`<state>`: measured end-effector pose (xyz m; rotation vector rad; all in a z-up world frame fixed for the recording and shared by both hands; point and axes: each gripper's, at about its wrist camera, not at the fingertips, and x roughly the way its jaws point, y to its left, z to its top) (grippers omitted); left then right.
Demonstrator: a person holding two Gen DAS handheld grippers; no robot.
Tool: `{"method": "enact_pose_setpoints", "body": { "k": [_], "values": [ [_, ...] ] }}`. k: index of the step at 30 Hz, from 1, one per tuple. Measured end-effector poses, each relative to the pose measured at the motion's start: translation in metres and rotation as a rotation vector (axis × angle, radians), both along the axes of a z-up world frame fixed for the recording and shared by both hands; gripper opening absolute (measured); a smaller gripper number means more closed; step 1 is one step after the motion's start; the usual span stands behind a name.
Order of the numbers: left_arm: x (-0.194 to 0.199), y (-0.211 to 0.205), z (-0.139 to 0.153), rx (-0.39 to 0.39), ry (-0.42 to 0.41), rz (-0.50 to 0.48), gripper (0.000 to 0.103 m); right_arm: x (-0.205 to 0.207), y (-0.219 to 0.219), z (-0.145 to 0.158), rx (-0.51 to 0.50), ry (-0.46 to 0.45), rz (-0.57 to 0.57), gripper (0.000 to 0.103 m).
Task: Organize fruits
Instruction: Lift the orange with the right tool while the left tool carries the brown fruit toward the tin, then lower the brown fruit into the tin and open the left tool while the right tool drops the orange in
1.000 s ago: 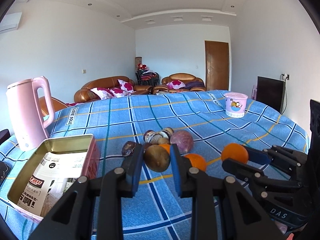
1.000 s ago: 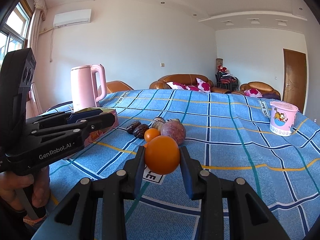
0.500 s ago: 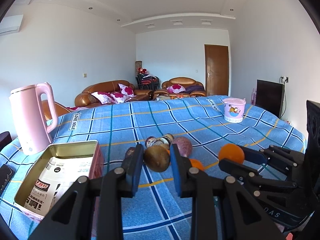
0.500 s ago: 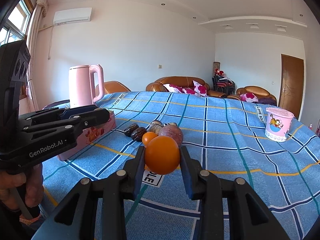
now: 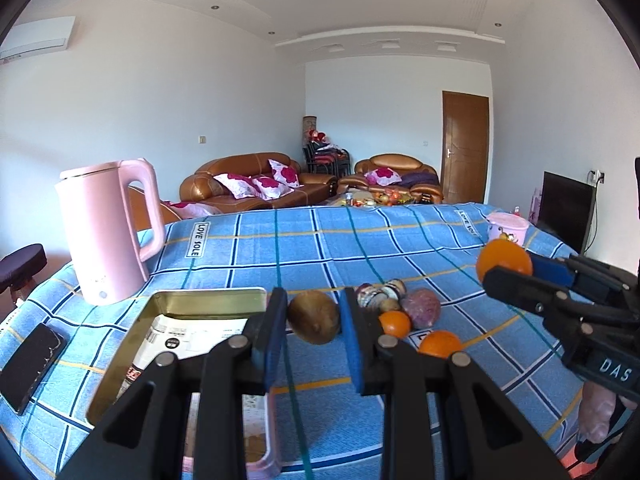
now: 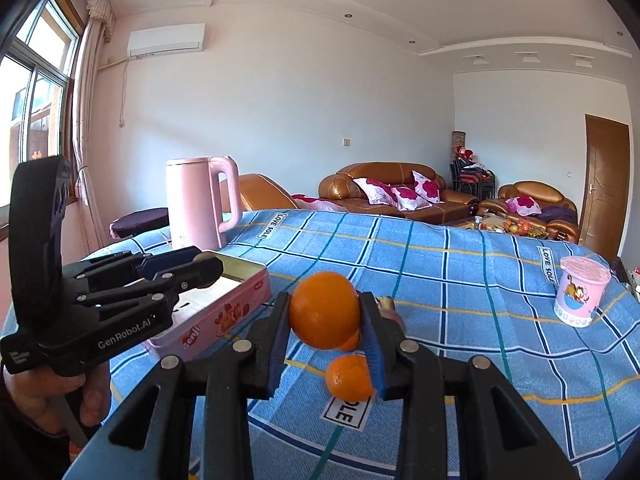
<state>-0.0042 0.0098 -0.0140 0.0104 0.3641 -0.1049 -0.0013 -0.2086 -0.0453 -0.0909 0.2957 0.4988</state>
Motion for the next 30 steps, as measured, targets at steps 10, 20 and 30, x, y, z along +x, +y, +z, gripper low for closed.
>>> {"method": "enact_pose_setpoints", "body": {
  "k": [10,20,30],
  "values": [
    [0.014,0.042,0.007,0.01,0.037,0.087,0.028,0.018,0.052,0.024,-0.022,0.006,0.097,0.036],
    [0.038,0.091,-0.006,0.018,0.122,0.183,0.028,0.04,0.096,0.018,-0.065,0.037,0.169,0.036],
    [0.052,0.105,-0.02,0.048,0.179,0.203,0.028,0.064,0.137,-0.001,-0.098,0.088,0.216,0.036]
  ]
}}
